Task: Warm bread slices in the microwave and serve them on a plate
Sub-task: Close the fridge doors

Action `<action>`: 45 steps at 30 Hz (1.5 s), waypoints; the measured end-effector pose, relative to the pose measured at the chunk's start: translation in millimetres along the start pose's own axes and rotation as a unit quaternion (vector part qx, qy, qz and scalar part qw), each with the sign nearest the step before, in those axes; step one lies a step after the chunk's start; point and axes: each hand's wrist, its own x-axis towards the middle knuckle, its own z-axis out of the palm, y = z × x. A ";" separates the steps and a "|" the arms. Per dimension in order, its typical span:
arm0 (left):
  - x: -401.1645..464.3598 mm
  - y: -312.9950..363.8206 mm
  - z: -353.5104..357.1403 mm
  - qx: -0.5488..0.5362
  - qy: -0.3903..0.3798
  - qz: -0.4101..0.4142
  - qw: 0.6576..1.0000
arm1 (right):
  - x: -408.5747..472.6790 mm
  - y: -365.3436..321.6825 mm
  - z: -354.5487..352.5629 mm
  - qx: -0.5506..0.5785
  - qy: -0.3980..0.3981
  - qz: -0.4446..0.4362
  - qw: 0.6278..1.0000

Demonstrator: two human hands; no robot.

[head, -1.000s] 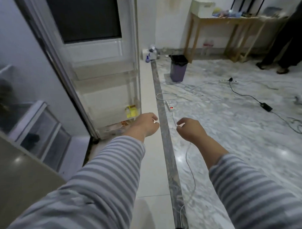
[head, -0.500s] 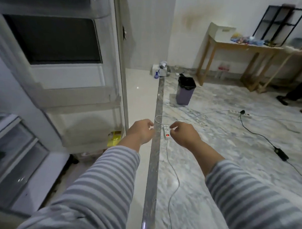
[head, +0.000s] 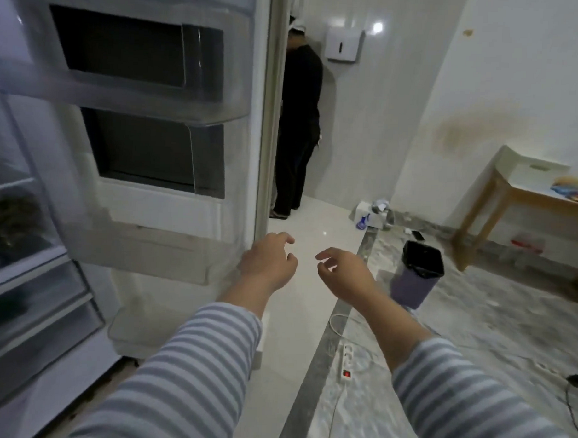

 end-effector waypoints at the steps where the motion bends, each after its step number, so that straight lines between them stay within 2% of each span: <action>1: 11.9 4.4 -2.7 0.013 0.034 0.006 0.999 | 13.8 -2.2 -4.5 0.007 -0.003 -0.016 1.000; 6: 60.1 31.1 -35.2 0.044 0.217 0.039 0.974 | 83.1 -26.9 -37.9 0.037 0.009 -0.142 0.989; 9: 83.3 44.3 -61.2 0.109 0.315 0.053 0.941 | 124.0 -51.3 -57.9 0.066 0.016 -0.220 0.973; 14: 111.8 63.9 -94.5 0.231 0.421 0.042 0.876 | 188.0 -97.8 -95.0 0.059 0.062 -0.399 0.913; 17: 123.6 70.9 -106.5 0.292 0.464 0.012 0.836 | 216.1 -122.7 -115.6 0.051 0.087 -0.474 0.875; 25: 149.8 72.3 -109.0 0.335 0.478 -0.139 0.800 | 259.9 -178.7 -127.1 -0.034 0.162 -0.618 0.768; 31: 157.3 63.1 -105.6 0.352 0.470 -0.173 0.791 | 271.4 -180.8 -101.1 -0.055 0.210 -0.622 0.752; 45: 126.5 52.5 -123.2 0.332 0.436 -0.148 0.823 | 236.9 -191.1 -98.0 -0.121 0.217 -0.588 0.770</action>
